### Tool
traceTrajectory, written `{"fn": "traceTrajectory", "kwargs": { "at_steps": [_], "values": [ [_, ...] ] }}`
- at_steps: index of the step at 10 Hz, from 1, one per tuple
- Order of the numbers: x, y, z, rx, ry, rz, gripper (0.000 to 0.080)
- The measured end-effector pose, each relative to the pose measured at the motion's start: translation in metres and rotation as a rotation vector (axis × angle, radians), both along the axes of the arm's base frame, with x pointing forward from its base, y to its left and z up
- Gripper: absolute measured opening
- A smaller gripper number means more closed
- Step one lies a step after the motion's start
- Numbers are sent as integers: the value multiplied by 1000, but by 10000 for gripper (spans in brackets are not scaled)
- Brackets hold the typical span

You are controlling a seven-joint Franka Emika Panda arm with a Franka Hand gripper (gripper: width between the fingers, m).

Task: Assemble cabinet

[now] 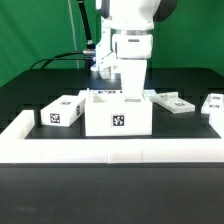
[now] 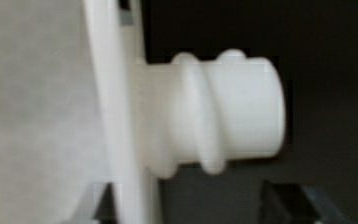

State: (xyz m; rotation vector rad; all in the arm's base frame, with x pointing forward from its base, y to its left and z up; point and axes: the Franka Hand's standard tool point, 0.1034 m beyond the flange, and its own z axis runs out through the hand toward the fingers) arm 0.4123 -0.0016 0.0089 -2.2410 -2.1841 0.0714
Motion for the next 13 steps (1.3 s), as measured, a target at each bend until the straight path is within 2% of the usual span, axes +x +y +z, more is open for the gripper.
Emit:
{"fn": "traceTrajectory", "kwargs": {
  "at_steps": [1,2,3,4,9,10,13],
  "values": [
    [0,0,0,0,0,0,193],
    [0,0,0,0,0,0,72],
    [0,0,0,0,-1,0,72],
    [1,0,1,1,-5,-1,35],
    [2,1,1,1,-5,-1,35],
    [5,6,2,3,-9,1,35],
    [21,35,0,16,-23,4,35]
  ]
}}
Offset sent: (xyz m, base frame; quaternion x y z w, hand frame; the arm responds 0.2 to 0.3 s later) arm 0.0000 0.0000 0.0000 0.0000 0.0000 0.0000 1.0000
